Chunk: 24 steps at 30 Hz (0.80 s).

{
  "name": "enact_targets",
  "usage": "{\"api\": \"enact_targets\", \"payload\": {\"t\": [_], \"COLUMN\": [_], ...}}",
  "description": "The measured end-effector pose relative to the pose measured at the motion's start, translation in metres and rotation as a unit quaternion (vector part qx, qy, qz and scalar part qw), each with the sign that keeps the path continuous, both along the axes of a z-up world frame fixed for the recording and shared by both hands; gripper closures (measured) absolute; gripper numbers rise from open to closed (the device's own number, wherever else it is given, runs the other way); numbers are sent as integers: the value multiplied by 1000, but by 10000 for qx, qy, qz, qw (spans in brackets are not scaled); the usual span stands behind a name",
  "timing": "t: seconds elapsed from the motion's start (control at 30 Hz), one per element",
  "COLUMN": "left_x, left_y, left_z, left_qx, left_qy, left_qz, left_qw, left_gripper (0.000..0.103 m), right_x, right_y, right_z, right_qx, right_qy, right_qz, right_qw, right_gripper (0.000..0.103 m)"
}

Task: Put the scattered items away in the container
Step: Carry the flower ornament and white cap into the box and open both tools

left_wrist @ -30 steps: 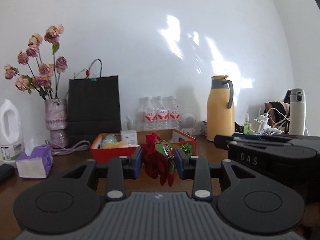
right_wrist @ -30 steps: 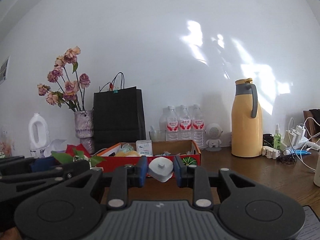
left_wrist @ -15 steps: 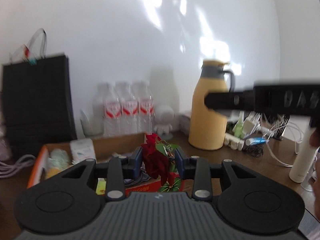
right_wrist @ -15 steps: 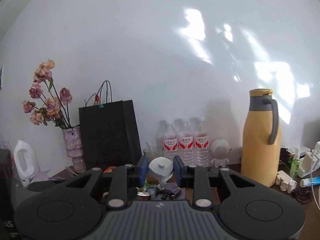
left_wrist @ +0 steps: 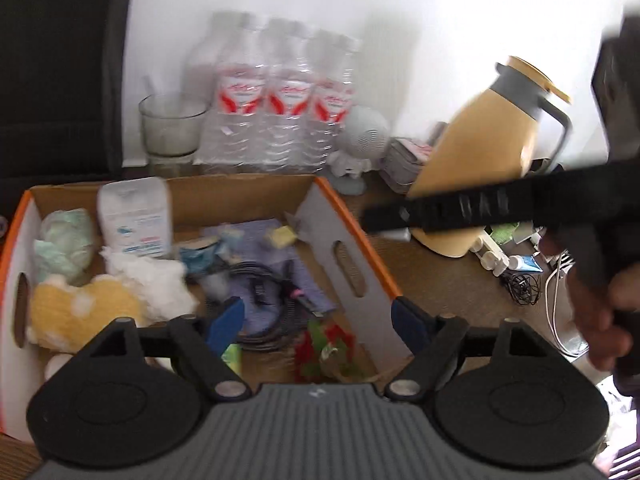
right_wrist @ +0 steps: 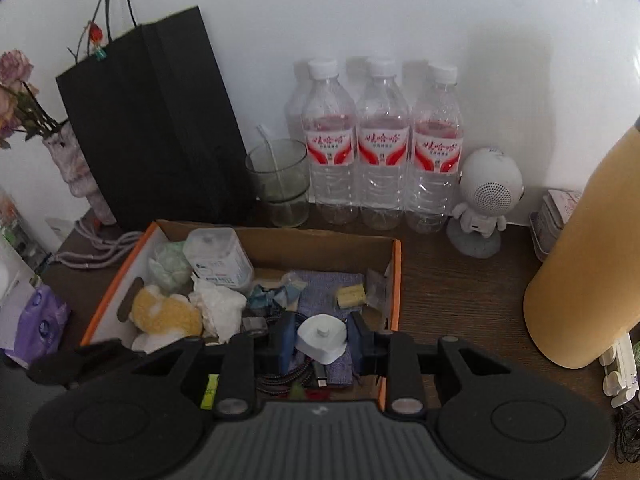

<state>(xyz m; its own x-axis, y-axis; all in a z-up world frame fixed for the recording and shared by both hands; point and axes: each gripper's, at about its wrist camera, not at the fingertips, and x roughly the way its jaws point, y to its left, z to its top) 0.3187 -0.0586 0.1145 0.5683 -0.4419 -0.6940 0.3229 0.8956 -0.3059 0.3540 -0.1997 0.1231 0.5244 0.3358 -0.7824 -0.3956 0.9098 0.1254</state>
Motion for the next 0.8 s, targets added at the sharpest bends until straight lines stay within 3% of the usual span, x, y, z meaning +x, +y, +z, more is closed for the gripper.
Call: {"api": "enact_targets", "payload": {"t": [0.13,0.27,0.4,0.47,0.5,0.6,0.7,0.8], "left_x": [17,34,39,39,40,41,43,45], "left_y": [27,47,53,53,52,50,48,49], "left_z": [6,4,-1,-2,-3,-5,-5,-2], "left_qx": [365,411,478,535,558,608,715,925], "left_qy": [63,307,424,440,447,522,684,853], "left_qz": [428,809,878,853,868,968,1024,1170], "left_qw": [9984,9954,9941,9939,9937,9921,9898,9851], "left_gripper": [9,8,6,5,4,1,0,0], "right_x": [21,34,39,37,35,31,30,34], "right_y": [8,20,28,29,28,28,30,34], "right_z": [-12,-23,-36,-42,-45,-44,-37,-30], "right_qx": [-78,-423,-882,-1104,-1164,-1113,-1043,-842], "right_qy": [498,825,1171,1252,1302,1384,1330,1374], "right_qz": [194,235,298,338,374,402,321,187], "right_qw": [9985,9954,9887,9854,9839,9833,9851,9867], "right_gripper": [76,76,76,69,59,53,37,30]}}
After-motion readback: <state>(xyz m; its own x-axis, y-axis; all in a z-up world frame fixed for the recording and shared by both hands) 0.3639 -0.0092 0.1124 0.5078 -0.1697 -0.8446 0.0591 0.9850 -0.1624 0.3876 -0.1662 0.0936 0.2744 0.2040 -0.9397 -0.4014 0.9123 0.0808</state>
